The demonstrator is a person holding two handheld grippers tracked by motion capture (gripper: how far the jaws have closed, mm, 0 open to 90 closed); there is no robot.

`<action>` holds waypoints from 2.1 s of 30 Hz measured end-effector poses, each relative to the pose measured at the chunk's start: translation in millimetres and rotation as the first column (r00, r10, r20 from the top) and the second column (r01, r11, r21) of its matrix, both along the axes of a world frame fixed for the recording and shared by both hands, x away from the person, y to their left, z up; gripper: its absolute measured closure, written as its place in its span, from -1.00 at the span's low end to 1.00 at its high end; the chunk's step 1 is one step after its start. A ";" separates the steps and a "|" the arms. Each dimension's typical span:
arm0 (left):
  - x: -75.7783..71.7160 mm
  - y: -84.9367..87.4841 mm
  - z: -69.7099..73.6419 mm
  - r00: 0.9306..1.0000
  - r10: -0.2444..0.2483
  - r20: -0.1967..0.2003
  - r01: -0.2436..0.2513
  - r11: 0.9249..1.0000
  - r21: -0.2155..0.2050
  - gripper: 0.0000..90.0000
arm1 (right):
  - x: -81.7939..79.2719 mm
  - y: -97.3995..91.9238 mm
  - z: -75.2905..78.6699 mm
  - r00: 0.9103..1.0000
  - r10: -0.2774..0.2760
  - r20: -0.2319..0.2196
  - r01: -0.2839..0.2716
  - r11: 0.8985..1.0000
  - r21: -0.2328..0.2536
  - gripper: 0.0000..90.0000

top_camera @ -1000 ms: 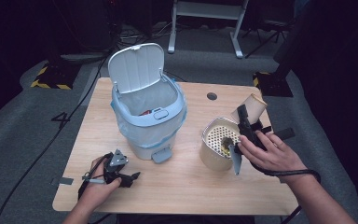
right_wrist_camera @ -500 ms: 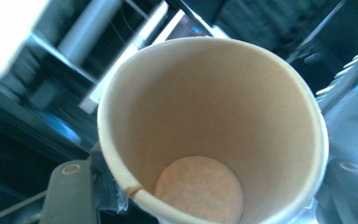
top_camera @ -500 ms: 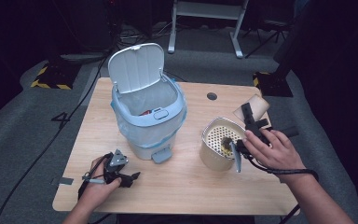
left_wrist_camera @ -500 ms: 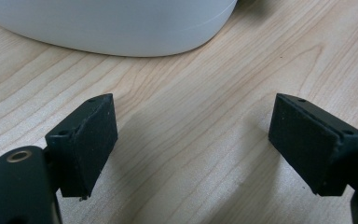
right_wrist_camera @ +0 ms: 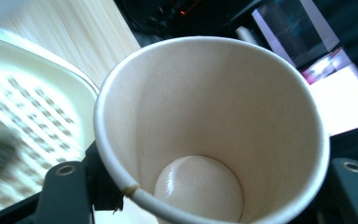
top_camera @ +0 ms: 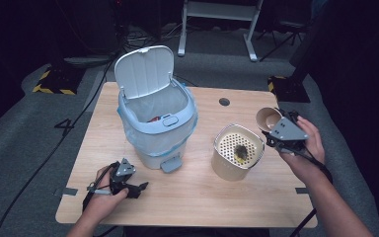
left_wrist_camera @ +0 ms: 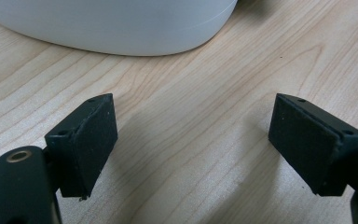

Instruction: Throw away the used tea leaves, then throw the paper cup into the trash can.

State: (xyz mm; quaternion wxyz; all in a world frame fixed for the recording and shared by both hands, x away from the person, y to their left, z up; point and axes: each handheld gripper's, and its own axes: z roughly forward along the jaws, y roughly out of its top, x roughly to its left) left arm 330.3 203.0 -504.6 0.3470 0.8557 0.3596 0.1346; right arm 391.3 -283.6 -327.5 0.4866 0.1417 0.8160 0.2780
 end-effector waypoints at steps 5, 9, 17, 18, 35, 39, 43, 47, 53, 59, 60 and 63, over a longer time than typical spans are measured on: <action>-0.1 -0.1 0.0 1.000 0.000 -0.001 0.000 1.000 0.000 -0.65 | 10.5 -20.0 1.3 0.973 0.025 -0.230 0.058 0.936 0.346 -0.30; -0.2 -0.1 0.0 1.000 0.000 -0.001 0.000 1.000 0.000 -0.65 | 15.3 -28.1 0.4 0.944 0.053 -0.325 0.110 0.880 0.462 -0.32; -0.2 -0.1 0.0 1.000 0.000 -0.001 0.000 1.000 0.000 -0.65 | 17.5 -34.7 -1.2 0.884 0.139 -0.447 0.172 0.792 0.585 -0.32; -0.1 -0.1 0.0 1.000 0.000 -0.001 0.000 1.000 0.000 -0.65 | 17.3 -34.3 -0.9 0.879 0.147 -0.453 0.174 0.787 0.592 -0.32; 0.1 0.0 0.0 1.000 0.000 0.000 0.000 1.000 0.000 -0.65 | 19.0 -26.0 6.8 0.882 0.182 -0.434 0.106 0.822 0.559 -0.32; 0.1 0.0 0.0 1.000 -0.001 -0.003 0.001 1.000 -0.002 -0.66 | 21.8 -18.5 14.2 0.880 0.223 -0.419 0.051 0.834 0.550 -0.32; 0.1 0.0 0.0 1.000 -0.002 -0.003 0.002 1.000 -0.002 -0.66 | 24.3 -12.3 20.1 0.881 0.226 -0.414 0.035 0.844 0.535 -0.32; 0.1 -0.1 0.0 1.000 -0.001 -0.002 0.001 1.000 -0.001 -0.66 | 28.0 -4.8 28.8 0.879 0.241 -0.411 0.016 0.847 0.531 -0.32; 0.3 0.3 0.1 1.000 -0.003 -0.005 0.003 1.000 -0.004 -0.66 | 34.5 8.4 42.9 0.876 0.263 -0.405 -0.002 0.841 0.540 -0.32; 0.2 0.2 0.1 1.000 -0.003 -0.004 0.003 1.000 -0.003 -0.66 | 39.9 26.8 53.3 0.865 0.307 -0.397 -0.037 0.828 0.559 -0.32; 0.2 0.2 0.0 1.000 -0.002 -0.004 0.002 1.000 -0.003 -0.66 | 41.2 30.2 54.6 0.862 0.322 -0.391 -0.046 0.819 0.572 -0.32; 0.2 0.5 0.1 1.000 0.000 -0.002 0.000 1.000 -0.002 -0.65 | 45.9 42.3 58.0 0.854 0.351 -0.383 -0.067 0.805 0.590 -0.32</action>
